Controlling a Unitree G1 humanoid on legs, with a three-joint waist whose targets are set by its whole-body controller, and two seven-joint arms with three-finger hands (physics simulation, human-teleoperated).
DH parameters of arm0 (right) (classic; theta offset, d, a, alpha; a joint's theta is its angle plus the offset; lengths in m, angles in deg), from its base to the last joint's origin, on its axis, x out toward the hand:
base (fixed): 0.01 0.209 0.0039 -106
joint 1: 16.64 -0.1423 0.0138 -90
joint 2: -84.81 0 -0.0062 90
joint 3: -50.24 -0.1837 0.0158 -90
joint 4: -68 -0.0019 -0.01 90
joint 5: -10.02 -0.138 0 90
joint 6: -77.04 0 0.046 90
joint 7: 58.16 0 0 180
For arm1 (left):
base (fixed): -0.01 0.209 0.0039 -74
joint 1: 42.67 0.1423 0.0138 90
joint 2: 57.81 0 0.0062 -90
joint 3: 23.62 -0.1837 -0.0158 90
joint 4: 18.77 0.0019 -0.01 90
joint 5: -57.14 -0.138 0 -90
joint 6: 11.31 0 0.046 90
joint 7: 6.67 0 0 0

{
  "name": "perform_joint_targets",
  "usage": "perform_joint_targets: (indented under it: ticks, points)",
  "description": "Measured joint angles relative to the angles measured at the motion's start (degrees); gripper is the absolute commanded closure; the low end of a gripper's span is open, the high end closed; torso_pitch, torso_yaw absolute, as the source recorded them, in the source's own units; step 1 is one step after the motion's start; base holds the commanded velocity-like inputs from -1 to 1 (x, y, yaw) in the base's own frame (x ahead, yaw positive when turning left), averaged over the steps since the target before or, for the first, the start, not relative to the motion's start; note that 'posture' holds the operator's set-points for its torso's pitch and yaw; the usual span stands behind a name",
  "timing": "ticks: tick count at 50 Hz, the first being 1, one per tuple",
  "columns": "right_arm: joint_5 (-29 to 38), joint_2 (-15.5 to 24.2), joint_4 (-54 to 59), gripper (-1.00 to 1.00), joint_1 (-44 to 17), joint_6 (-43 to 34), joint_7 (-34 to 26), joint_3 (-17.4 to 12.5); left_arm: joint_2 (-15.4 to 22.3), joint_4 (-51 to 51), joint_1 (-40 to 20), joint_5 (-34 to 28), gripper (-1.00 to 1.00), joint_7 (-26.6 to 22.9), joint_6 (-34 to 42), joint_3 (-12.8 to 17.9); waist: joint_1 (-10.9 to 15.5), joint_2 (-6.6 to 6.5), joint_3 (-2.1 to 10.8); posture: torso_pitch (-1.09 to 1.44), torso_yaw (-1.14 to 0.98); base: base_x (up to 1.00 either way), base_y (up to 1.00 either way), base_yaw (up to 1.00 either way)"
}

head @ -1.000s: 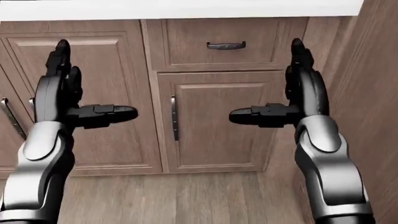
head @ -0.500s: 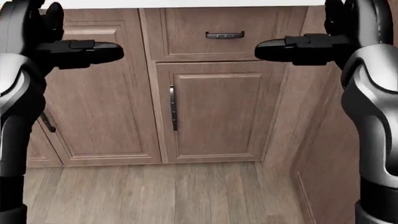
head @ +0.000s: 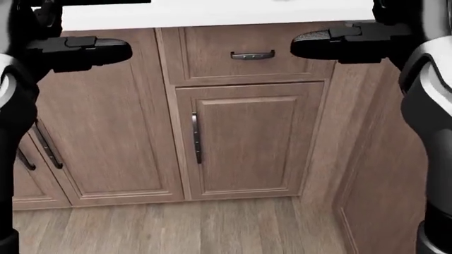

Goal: Place the broccoli on the rack of the oven.

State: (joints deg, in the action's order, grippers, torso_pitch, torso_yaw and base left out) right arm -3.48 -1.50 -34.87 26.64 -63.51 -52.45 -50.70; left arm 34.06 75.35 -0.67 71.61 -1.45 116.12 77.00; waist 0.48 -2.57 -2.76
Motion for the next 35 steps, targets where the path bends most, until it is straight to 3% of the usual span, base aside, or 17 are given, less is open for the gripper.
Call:
perform_joint_targets:
  ticks: [3,9,10,13,17,20,22,23,28,32,35]
  points:
    - [-0.2,0.04,0.22,-1.0,-0.3,-0.39,-0.17,0.05,0.16,0.11,-0.44,-0.21,-1.0,0.35,0.24,0.2,0.08,0.86,0.67,0.0,0.0,0.21,0.0,0.0]
    - [0.04,0.37,-0.83,-1.0,-0.93,0.46,-0.08,-0.43,0.07,-1.65,-1.32,0.34,-1.0,0.23,-0.37,-0.01,0.55,5.38,0.9,0.0,0.0,0.21,0.0,0.0]
    - [0.11,0.45,-0.78,-1.0,-0.62,0.57,-0.06,-0.65,-0.31,-1.53,-1.07,0.43,-1.0,0.17,-0.45,-0.36,0.03,4.72,0.41,0.0,0.0,0.22,0.0,0.0]
    - [0.57,0.39,0.49,-1.0,0.44,0.06,0.25,-1.27,-0.75,-0.41,-0.57,0.95,-1.0,-0.24,0.27,-1.59,-0.71,5.21,-0.15,0.0,0.0,0.21,0.0,0.0]
    - [0.78,0.46,0.37,-1.0,-0.08,-0.18,0.28,-1.07,-0.46,-0.41,-0.79,1.22,-1.0,-0.35,0.78,-1.06,-0.64,3.31,-0.13,0.0,0.0,0.21,0.0,0.0]
    - [0.63,0.47,-0.29,-1.0,-0.38,0.29,0.14,-1.11,-0.23,-1.08,-1.2,1.24,-1.0,-0.18,0.3,-0.65,-0.98,1.09,-0.11,0.0,0.0,0.21,0.0,0.0]
    - [0.56,0.53,-0.32,-1.0,-0.71,0.39,0.11,-1.1,-0.06,-1.14,-1.45,1.3,-1.0,-0.13,-0.03,-0.52,-1.21,-1.23,0.42,0.0,0.0,0.21,0.0,0.0]
    - [0.55,0.2,-0.37,-1.0,-0.76,0.49,0.11,-0.92,0.24,-1.13,-1.42,1.33,-1.0,-0.09,-0.14,-0.32,-0.84,-1.21,0.63,0.0,0.0,0.21,0.0,0.0]
    - [-0.05,-0.44,0.45,-1.0,0.1,-0.25,-0.49,0.64,0.53,-0.17,-0.49,1.18,-1.0,0.6,0.79,0.56,0.11,-0.1,0.58,0.0,0.0,0.21,0.0,0.0]
    - [0.21,-0.22,-0.14,-1.0,-0.46,0.0,-0.4,0.01,0.58,-0.83,-0.95,1.45,-1.0,0.55,0.56,0.24,0.31,2.39,0.48,0.0,0.0,0.21,0.0,0.0]
    - [0.38,-0.19,-0.46,-1.0,-0.7,0.69,-0.45,0.0,0.78,-1.0,-1.26,1.67,-1.0,0.62,0.35,0.44,0.73,5.07,0.73,0.0,0.0,0.21,0.0,0.0]
